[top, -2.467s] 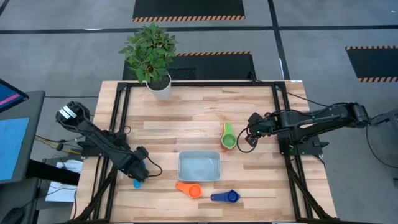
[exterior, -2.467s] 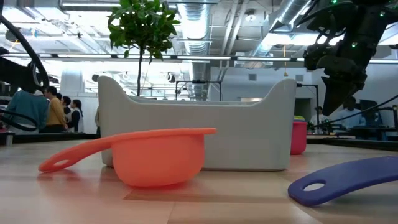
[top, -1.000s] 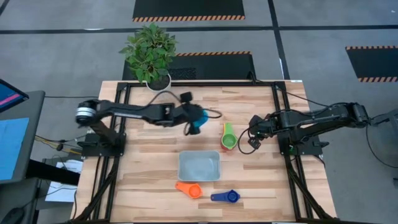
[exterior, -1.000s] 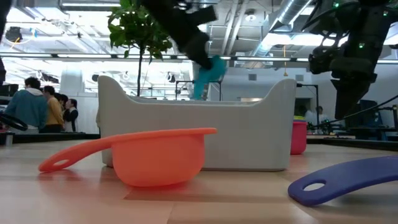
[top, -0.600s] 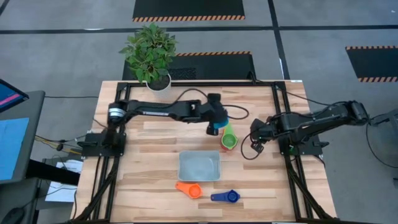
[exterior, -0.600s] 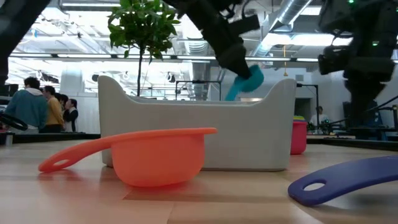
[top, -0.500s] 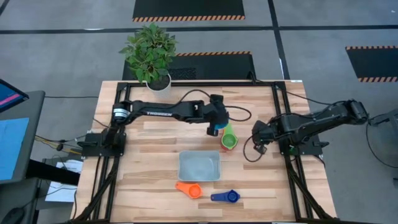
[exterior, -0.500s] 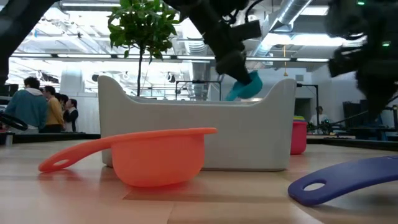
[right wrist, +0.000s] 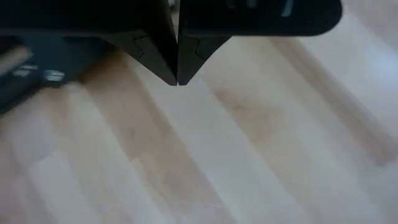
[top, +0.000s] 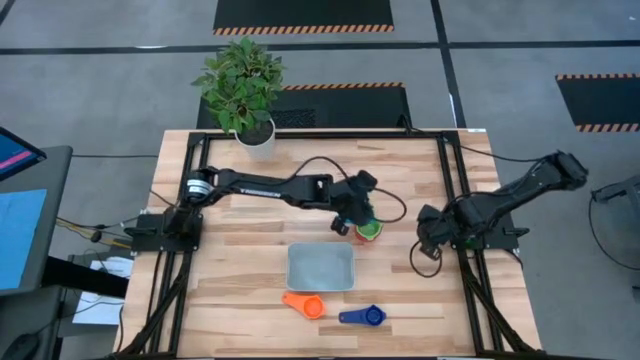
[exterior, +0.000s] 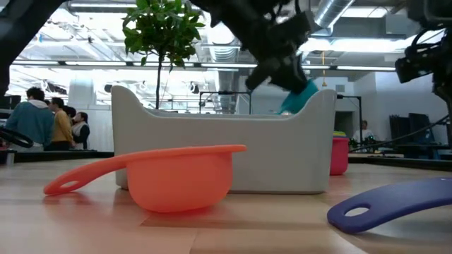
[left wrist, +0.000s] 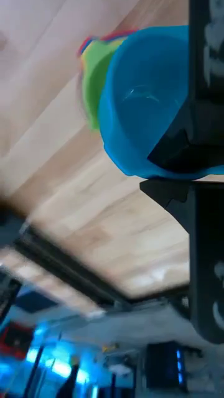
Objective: Nest measuring cups in basket
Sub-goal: Stack the light blue measuring cup on top of the light green measuring cup
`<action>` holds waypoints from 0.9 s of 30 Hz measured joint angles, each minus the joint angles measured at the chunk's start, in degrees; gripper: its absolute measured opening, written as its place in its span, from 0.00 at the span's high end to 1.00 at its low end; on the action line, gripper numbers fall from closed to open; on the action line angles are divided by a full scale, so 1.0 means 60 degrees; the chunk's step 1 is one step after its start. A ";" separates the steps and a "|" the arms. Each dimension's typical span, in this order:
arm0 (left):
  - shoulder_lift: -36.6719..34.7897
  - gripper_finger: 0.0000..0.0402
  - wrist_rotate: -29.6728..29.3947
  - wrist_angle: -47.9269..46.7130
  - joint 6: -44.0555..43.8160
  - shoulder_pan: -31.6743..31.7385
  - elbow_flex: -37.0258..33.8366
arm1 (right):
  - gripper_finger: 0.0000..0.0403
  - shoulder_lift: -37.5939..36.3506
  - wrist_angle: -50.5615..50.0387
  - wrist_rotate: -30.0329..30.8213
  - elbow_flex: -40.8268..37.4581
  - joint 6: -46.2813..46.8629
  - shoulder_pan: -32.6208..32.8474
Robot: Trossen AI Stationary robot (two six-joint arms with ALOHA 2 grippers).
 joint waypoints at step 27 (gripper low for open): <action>0.0946 1.00 0.0637 0.0831 0.0408 -0.0142 0.0012 | 0.93 -0.0001 0.0444 0.0012 -0.0001 0.0409 0.0659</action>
